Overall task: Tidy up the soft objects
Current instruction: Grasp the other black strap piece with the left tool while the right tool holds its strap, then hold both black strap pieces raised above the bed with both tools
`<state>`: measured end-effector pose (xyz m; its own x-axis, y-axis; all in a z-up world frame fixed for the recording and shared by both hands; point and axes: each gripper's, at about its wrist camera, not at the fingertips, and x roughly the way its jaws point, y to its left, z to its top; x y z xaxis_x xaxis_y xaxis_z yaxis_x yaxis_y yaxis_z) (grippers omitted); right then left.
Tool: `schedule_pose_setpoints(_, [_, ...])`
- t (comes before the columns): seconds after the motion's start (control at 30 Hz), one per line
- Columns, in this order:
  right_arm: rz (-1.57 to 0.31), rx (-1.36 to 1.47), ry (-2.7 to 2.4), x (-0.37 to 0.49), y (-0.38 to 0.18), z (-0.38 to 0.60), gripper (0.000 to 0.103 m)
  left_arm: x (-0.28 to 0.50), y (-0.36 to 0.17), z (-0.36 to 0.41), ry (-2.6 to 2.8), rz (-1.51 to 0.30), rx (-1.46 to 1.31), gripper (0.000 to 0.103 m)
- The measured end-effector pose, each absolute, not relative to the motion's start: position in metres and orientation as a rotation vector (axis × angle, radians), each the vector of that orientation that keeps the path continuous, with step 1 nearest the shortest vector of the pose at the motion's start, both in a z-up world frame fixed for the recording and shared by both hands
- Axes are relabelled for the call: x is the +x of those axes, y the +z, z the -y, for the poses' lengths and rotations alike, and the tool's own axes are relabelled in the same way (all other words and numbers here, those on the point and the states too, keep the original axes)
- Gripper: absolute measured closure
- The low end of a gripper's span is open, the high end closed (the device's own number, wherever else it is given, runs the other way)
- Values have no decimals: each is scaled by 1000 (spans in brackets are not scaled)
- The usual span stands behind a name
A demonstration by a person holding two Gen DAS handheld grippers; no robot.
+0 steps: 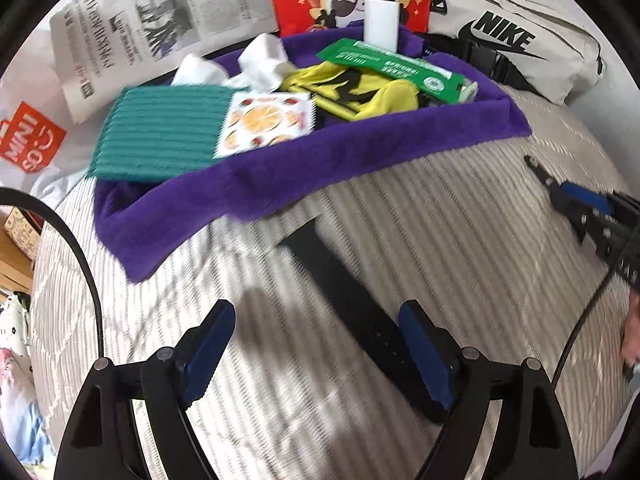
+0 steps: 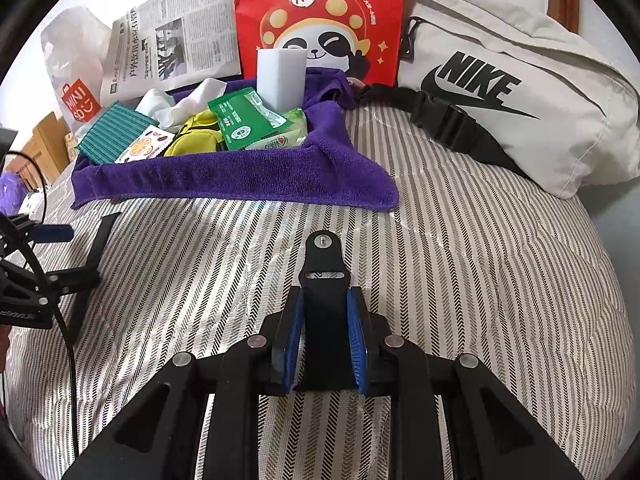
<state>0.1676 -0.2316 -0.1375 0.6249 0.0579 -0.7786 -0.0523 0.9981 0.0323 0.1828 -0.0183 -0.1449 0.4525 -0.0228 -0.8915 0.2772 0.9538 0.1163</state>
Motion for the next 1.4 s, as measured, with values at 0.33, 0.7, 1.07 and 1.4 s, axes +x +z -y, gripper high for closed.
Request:
schedule_pose_setpoints(0.33, [-893,7,62,167,-138,231,80,164,-149,-9,-225,-1093,165,26])
schedule_pose_setpoints(0.7, [-893,6,62,168,-138,232,80,153,-143,11,-276,-1014,189,81])
schedule_pose_setpoints(1.07, [-894,11,122,169,-139,229,52,140,-148,3,-286,-902,155,80])
schedule_pose_setpoints(1.4, [-894,36,75,169,-140,237,45,138,-149,1,-296,-872,160,80])
